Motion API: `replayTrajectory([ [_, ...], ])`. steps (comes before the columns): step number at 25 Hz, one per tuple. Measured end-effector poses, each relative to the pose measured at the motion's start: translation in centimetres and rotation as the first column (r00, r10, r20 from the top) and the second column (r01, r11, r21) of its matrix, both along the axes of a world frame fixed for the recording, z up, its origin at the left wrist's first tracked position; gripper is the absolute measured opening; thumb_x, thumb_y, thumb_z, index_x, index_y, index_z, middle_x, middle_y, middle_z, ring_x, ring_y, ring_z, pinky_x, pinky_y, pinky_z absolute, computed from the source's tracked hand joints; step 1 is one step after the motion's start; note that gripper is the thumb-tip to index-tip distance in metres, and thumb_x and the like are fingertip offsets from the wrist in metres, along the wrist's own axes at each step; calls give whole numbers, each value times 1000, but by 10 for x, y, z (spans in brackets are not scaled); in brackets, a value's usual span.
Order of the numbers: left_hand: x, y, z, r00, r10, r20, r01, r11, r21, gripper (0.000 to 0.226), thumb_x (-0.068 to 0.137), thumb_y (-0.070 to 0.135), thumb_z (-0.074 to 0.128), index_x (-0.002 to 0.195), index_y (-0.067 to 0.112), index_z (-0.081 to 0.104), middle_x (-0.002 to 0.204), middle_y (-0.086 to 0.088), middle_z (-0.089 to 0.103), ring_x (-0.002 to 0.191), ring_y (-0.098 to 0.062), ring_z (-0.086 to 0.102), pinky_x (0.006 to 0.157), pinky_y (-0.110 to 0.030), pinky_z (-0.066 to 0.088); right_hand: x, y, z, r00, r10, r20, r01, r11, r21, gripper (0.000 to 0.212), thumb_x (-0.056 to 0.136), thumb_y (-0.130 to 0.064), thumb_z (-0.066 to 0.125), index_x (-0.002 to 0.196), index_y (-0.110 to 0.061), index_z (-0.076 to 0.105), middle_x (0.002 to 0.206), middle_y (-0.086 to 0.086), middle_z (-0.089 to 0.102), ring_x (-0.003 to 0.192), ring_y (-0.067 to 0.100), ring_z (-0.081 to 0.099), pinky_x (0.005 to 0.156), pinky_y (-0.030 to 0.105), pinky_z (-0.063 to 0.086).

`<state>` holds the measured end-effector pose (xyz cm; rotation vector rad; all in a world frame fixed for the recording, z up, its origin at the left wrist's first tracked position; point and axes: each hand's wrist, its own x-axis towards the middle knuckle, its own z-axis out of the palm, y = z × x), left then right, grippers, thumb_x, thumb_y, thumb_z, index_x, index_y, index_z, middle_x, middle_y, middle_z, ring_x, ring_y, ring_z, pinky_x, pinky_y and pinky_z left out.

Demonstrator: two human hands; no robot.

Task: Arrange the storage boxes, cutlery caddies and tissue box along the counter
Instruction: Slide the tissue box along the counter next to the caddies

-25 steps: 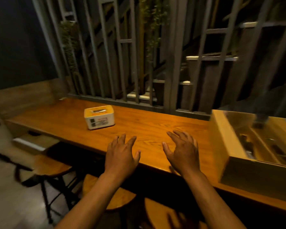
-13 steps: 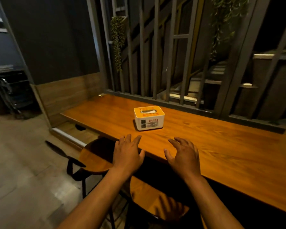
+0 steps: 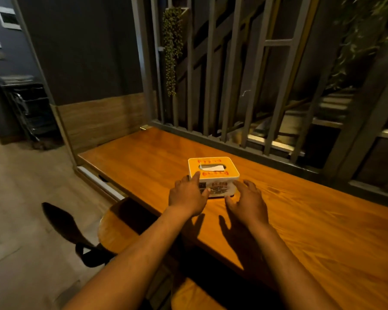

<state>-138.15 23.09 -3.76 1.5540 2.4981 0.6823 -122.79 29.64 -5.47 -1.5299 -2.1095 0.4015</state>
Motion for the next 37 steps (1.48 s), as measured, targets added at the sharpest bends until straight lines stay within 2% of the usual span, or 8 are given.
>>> replayTrajectory([
  [4, -17, 44, -23, 990, 53, 129, -46, 997, -56, 72, 93, 55, 44, 153, 29, 13, 136, -11, 51, 122, -32, 51, 93, -48, 49, -19, 54, -3, 999, -28, -22, 26, 995, -91, 74, 85, -30, 68, 147, -35, 30, 158, 5, 25, 140, 29, 33, 105, 46, 41],
  [8, -37, 74, -34, 947, 59, 316, -69, 997, 20, 72, 96, 56, 38, 155, 29, 6, 145, -11, 47, 127, -32, 50, 97, -45, 47, -44, 80, -9, 994, 77, -74, -89, 981, -170, 80, 81, -23, 73, 147, -39, 30, 142, 5, 44, 127, 27, 47, 98, 44, 50],
  [13, -24, 86, -38, 955, -83, 286, 54, 993, 108, 69, 96, 56, 38, 154, 36, 7, 144, -7, 48, 124, -30, 52, 93, -45, 50, -26, 63, -18, 987, -67, -146, 61, 997, -49, 73, 82, -29, 72, 145, -33, 37, 143, 4, 45, 126, 24, 48, 98, 38, 46],
  [16, 11, 78, -44, 932, -171, 320, 141, 983, 114, 68, 96, 55, 40, 153, 38, 8, 148, -4, 45, 128, -29, 50, 95, -46, 50, 14, 40, -27, 978, -163, -130, 160, 987, -30, 70, 84, -30, 70, 145, -34, 37, 145, 3, 43, 127, 23, 47, 94, 35, 48],
  [22, 107, 58, -57, 915, -301, 270, 285, 954, 97, 68, 95, 58, 37, 153, 39, 6, 151, -5, 42, 131, -28, 47, 95, -43, 50, 112, -15, -36, 941, -318, -119, 318, 948, -18, 69, 87, -34, 68, 147, -36, 33, 150, 1, 37, 131, 23, 45, 93, 36, 50],
  [30, 286, 19, -66, 870, -431, 240, 428, 901, 66, 69, 93, 63, 34, 152, 43, 5, 154, -6, 37, 133, -31, 46, 96, -45, 51, 293, -89, -33, 900, -433, -54, 433, 901, -10, 71, 89, -37, 64, 148, -42, 24, 151, -1, 34, 130, 19, 45, 89, 28, 50],
  [35, 371, 8, -63, 843, -482, 239, 484, 873, 52, 69, 92, 65, 32, 152, 45, 4, 155, -6, 36, 134, -32, 45, 97, -50, 50, 377, -109, -34, 890, -454, -52, 451, 891, -58, 70, 91, -37, 60, 148, -46, 19, 156, -1, 25, 141, 21, 31, 104, 39, 42],
  [37, 383, 2, -61, 846, -484, 225, 483, 873, 61, 68, 93, 62, 34, 152, 42, 9, 154, -6, 36, 134, -31, 44, 96, -48, 50, 391, -112, -31, 895, -447, 18, 447, 893, -61, 68, 93, -40, 56, 148, -47, 18, 158, -1, 19, 144, 23, 23, 109, 45, 35],
])
